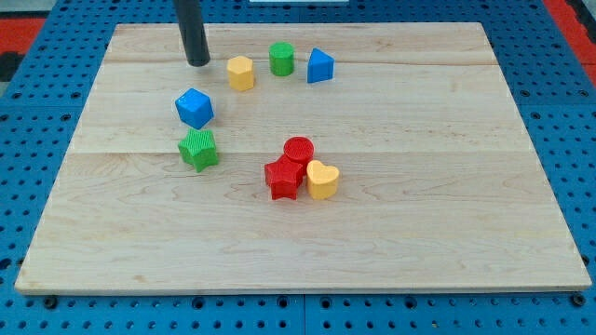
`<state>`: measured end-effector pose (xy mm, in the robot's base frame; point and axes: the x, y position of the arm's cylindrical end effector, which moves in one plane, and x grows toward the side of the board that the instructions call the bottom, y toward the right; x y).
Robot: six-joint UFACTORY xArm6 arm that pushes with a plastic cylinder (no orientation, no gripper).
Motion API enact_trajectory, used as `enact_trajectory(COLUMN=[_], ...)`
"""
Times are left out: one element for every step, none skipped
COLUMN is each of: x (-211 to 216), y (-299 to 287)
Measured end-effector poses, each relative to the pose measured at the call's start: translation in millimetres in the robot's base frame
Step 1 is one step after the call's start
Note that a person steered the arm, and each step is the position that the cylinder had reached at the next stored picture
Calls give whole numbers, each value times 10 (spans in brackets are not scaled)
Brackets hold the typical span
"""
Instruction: Push the green circle into the blue triangle
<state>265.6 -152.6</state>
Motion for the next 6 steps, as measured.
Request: enact_trajectory(x=[-122,-132,-58,-58,-58,-66], y=[-187,-257,-247,-247,-118,75])
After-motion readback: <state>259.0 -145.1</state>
